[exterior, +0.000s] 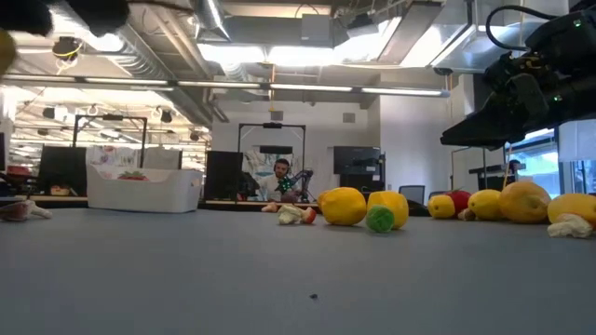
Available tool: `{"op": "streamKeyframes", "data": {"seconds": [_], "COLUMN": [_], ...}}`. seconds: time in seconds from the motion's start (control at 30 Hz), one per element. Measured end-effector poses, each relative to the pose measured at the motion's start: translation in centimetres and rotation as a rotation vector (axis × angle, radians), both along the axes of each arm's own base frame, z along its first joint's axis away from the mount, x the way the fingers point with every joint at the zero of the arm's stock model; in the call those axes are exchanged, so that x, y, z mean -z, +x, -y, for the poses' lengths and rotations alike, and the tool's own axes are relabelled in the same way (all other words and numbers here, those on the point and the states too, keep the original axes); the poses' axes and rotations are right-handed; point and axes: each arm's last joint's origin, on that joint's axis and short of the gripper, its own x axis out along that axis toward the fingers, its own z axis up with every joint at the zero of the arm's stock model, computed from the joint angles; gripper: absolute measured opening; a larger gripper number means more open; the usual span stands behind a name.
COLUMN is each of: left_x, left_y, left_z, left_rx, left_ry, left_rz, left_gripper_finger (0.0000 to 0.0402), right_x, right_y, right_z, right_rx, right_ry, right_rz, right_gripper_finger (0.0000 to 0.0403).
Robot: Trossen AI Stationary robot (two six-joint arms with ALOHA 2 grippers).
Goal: Sort produce into baskets
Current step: Put the yellow lemon into the orange bin
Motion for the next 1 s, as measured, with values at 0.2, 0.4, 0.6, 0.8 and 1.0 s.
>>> {"op": "streamKeyframes", "data": {"seconds": [0.2, 0.4, 0.6, 0.8, 1.0], "left_x": [0.0, 0.3, 1.0, 1.6, 1.9], "left_y": [-0.8, -2.1, -3.8, -5.2, -6.0], "left_z": [3.1, 6.3, 9.2, 10.7, 11.5], "left_rx": [-0.073, -0.115, -0.140, -0.141, -0.104], "left_ry": [-0.034, -0.036, -0.059, -0.030, 0.011], "left_rz": [-0.001, 0.029, 0.041, 0.037, 0.074], "left_gripper_finger": [0.0281, 0.0281, 0.0281, 0.0281, 0.0281], "right_x": [0.0, -0.1, -0.2, -0.2, -0.2], "right_y": [0.0, 0.0, 0.0, 0.0, 0.0], "right_z": [0.0, 0.0, 0.0, 0.0, 0.0], "right_rx": [0.000, 0.000, -0.001, -0.002, -0.002], "right_ry": [0.000, -0.004, -0.008, -0.013, -0.013], "right_rz": [0.001, 0.004, 0.015, 0.014, 0.014], "right_gripper_finger": [0.0154, 0.0154, 0.0154, 0.0154, 0.0154]}}
